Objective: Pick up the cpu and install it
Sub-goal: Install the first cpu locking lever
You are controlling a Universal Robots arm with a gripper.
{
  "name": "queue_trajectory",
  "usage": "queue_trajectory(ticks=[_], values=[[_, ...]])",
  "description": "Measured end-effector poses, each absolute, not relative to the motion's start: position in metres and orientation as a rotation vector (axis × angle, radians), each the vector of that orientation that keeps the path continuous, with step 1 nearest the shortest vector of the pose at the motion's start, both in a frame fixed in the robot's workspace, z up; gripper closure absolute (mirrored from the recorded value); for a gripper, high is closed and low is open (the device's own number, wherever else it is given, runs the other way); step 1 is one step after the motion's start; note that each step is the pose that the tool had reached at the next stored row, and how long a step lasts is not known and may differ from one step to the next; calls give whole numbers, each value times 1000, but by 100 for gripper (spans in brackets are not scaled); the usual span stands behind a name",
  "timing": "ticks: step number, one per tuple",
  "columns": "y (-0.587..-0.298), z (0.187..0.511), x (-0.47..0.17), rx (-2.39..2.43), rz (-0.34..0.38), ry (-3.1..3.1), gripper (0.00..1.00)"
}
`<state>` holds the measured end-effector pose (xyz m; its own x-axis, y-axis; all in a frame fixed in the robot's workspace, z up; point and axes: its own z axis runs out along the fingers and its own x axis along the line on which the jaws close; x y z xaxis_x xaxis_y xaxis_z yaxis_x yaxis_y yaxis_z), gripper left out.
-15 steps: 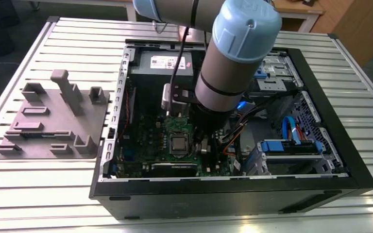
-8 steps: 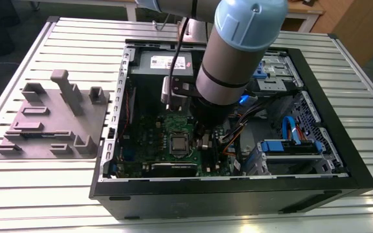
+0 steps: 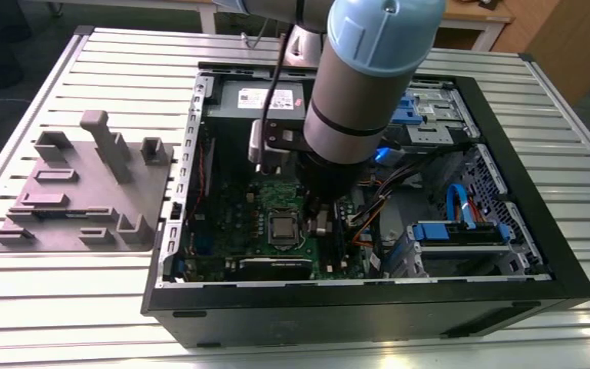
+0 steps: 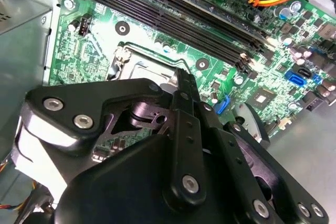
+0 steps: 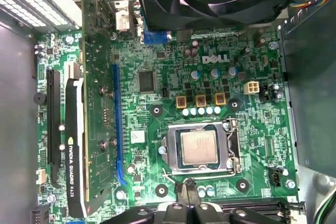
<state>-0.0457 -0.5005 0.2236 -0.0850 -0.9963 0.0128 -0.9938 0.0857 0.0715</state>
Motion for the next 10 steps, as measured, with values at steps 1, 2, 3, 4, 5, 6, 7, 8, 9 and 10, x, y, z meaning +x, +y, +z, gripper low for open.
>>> queue_trajectory(ticks=[1, 2, 3, 4, 5, 6, 7, 8, 9, 10], values=[[-500, 224, -46, 2088, -65, -2273, 90], [-500, 224, -47, 2092, -61, -2275, 90], [-500, 224, -48, 2096, -57, -2278, 90], [-500, 224, -49, 2098, -53, -2279, 90], [-500, 224, -49, 2099, -51, -2280, 90], [-500, 224, -49, 2099, -51, -2281, 90], [-500, 224, -49, 2099, -50, -2281, 90], [-500, 224, -49, 2100, -50, -2281, 90], [-500, 224, -49, 2100, -49, -2281, 90], [-500, 224, -49, 2100, -49, -2281, 90]])
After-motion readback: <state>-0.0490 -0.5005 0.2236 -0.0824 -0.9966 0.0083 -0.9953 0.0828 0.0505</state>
